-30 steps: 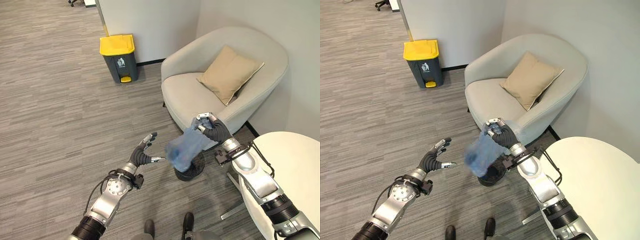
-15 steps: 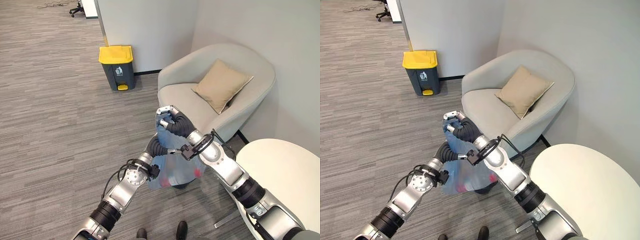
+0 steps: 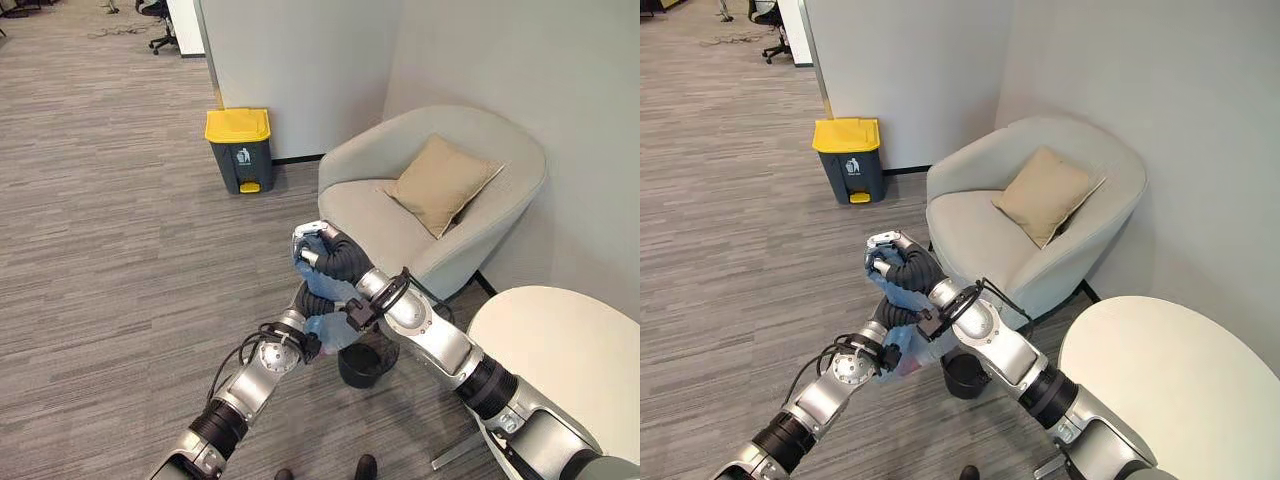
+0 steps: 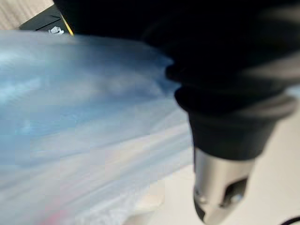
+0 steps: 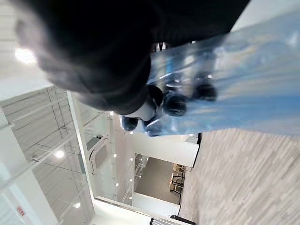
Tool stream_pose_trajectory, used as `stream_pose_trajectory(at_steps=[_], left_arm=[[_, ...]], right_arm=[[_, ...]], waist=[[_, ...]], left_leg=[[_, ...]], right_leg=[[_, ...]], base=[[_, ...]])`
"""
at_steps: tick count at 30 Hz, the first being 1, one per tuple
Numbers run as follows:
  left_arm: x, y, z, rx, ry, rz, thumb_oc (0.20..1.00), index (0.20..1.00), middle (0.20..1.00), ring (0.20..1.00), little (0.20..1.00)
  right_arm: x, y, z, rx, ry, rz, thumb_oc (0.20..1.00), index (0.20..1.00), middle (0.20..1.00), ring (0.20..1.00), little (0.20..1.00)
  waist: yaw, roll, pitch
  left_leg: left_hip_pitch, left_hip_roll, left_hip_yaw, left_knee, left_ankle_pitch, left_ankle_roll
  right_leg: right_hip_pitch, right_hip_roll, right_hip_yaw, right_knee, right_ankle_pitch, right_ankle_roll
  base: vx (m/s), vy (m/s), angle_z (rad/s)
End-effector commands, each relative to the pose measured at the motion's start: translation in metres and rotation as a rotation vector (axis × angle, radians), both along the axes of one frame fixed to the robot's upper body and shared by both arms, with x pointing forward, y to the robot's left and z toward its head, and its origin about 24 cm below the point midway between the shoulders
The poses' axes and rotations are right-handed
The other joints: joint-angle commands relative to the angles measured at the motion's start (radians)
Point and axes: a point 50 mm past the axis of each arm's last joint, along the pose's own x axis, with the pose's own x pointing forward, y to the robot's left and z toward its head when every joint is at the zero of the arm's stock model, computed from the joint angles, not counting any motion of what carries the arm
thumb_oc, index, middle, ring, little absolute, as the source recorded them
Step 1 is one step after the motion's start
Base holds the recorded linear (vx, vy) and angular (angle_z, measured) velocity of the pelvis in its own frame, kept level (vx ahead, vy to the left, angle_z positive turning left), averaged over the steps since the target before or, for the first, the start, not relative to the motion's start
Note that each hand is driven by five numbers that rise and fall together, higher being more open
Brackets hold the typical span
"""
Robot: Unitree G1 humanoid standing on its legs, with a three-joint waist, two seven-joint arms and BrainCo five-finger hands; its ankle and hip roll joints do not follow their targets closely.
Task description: Gather garbage on tea table into small bin, then transfer packed bag to large trash can.
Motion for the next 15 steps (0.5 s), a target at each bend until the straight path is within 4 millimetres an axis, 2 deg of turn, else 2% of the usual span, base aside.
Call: stream_pose_trajectory(at_steps=[1, 10, 15], left_arm=[[0.016, -0.015, 0.004, 0.045, -0.012, -0.018, 0.2, 0.2, 0.2, 0.2, 0.2], [0.016, -0.011, 0.035, -0.13, -0.101, -0.01, 0.2, 0.2, 0.2, 0.2, 0.2], [0.012, -0.007, 0.054, -0.231, -0.162, -0.022, 0.2, 0.2, 0.2, 0.2, 0.2]], right_arm=[[-0.037, 0.045, 0.082, 0.332, -0.214, 0.293, 0.2, 0.2, 0.2, 0.2, 0.2], [-0.028, 0.035, 0.062, 0.229, -0.207, 0.223, 0.2, 0.2, 0.2, 0.2, 0.2], [-0.02, 0.02, 0.044, 0.051, -0.287, 0.11, 0.2, 0.2, 0.2, 0.2, 0.2]], waist=[[-0.021, -0.042, -0.005], [-0.027, -0.035, -0.007], [-0.029, -0.029, -0.008]], left_leg=[[-0.02, -0.016, 0.003, -0.01, -0.092, -0.012], [-0.015, -0.019, 0.003, -0.01, -0.093, -0.011], [-0.014, -0.02, 0.0, -0.01, -0.092, -0.01]], right_leg=[[0.054, -0.031, 0.089, 0.045, -0.169, 0.101], [0.06, -0.034, 0.089, 0.039, -0.167, 0.102], [0.065, -0.036, 0.089, 0.036, -0.167, 0.105]], base=[[0.0, 0.0, 0.0], [0.0, 0.006, -0.07], [0.0, 0.0, 0.0]])
